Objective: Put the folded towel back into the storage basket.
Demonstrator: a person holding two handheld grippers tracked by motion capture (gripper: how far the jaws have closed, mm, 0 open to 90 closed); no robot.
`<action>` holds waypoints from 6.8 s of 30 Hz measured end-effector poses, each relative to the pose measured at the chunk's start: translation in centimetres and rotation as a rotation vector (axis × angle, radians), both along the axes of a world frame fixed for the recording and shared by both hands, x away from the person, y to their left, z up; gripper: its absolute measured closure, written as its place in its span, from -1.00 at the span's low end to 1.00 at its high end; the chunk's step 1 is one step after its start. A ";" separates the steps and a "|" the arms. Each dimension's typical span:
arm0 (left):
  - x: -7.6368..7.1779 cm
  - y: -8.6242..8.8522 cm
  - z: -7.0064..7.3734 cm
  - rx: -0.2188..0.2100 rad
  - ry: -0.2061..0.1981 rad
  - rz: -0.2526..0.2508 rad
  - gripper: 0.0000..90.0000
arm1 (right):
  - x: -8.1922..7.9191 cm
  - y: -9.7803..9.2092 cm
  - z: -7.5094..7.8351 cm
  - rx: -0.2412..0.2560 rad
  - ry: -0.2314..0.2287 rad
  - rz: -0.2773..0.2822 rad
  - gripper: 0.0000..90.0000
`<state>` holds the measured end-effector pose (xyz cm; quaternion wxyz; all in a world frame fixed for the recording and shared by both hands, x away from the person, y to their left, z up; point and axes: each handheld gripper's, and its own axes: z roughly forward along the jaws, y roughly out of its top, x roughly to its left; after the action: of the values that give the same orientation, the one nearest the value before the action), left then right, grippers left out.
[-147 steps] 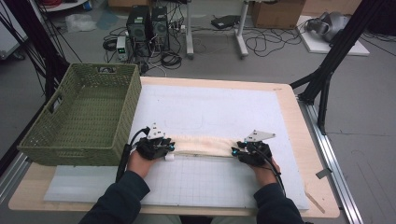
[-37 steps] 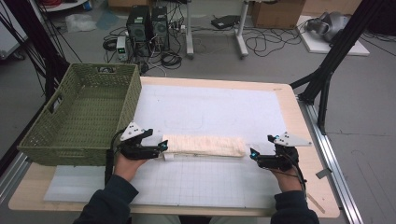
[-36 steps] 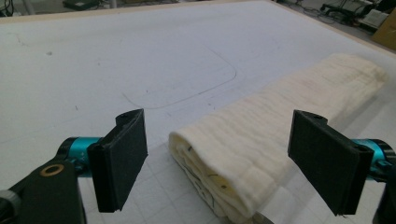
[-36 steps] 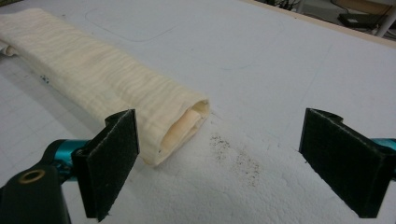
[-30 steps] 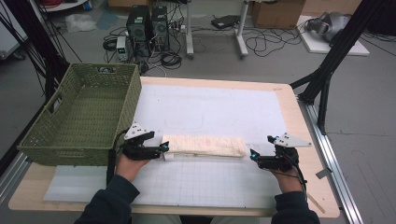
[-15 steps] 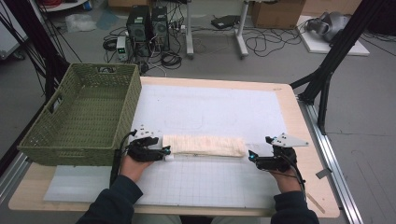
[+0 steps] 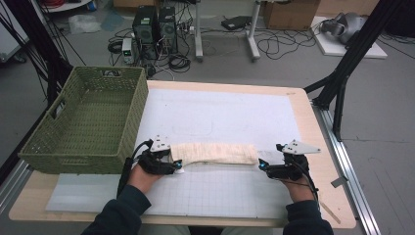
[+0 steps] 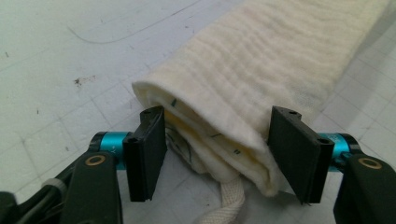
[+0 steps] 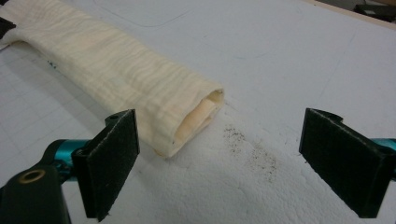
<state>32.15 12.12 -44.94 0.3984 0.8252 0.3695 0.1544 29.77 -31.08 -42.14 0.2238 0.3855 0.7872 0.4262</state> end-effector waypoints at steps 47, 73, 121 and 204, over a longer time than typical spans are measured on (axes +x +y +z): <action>0.3 1.0 0.2 -0.143 0.021 0.045 0.76 | 2.2 4.0 -2.7 -0.016 0.149 -0.024 0.12; 0.0 1.2 0.8 -0.147 -0.018 0.043 0.78 | 1.9 4.7 -2.3 -0.004 0.187 0.016 0.79; -3.7 6.2 11.8 -0.240 -0.292 0.031 0.79 | 6.8 9.4 8.7 -0.019 -0.067 0.072 0.79; -8.0 25.2 13.4 -0.161 -0.369 0.437 0.78 | 20.1 42.3 15.0 -0.113 -0.153 0.376 0.79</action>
<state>24.13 37.34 -31.55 0.4805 0.6499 0.4707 0.3539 49.86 11.21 -27.11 0.2208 0.1849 0.8486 0.4438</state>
